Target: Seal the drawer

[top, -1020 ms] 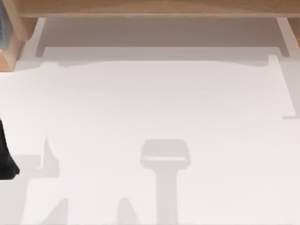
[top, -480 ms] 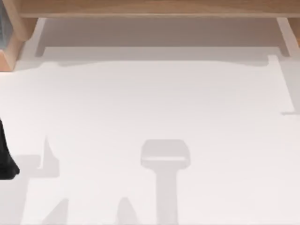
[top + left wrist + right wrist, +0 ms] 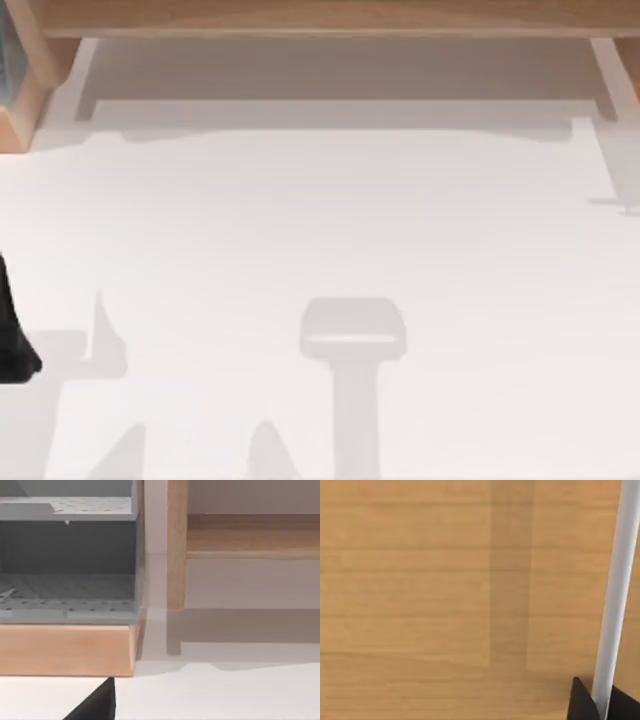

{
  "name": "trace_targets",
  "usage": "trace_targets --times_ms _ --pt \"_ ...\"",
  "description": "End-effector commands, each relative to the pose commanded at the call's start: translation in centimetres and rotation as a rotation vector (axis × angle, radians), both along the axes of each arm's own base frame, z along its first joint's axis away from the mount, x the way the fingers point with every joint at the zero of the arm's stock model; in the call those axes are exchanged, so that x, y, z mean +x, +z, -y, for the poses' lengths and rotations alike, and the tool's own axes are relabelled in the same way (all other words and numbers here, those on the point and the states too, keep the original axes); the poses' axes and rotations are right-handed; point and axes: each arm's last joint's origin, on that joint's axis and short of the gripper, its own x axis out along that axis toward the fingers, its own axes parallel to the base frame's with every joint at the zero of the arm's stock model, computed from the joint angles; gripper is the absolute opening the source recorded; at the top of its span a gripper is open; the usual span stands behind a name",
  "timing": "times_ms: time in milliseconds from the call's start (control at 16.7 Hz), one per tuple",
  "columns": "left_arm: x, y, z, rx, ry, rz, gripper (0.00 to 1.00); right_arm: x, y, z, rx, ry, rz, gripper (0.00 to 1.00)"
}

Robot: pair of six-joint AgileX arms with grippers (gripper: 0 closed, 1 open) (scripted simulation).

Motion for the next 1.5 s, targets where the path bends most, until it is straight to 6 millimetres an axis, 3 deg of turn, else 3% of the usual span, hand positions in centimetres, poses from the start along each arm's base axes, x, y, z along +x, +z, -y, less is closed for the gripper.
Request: trace_targets --times_ms 240,780,1140,1500 --pt "0.0 0.0 0.0 0.0 0.0 0.0 1.0 0.2 0.0 0.2 0.001 -0.003 0.0 0.0" --pt "0.0 0.0 0.0 0.0 0.0 0.0 1.0 6.0 0.0 0.2 0.003 -0.006 -0.002 0.0" --pt "0.0 0.0 0.0 0.0 0.0 0.0 1.0 6.3 -0.2 0.4 0.009 -0.014 -0.012 0.0" --pt "0.0 0.0 0.0 0.0 0.0 0.0 1.0 10.9 0.1 0.8 -0.002 -0.015 0.007 0.0"
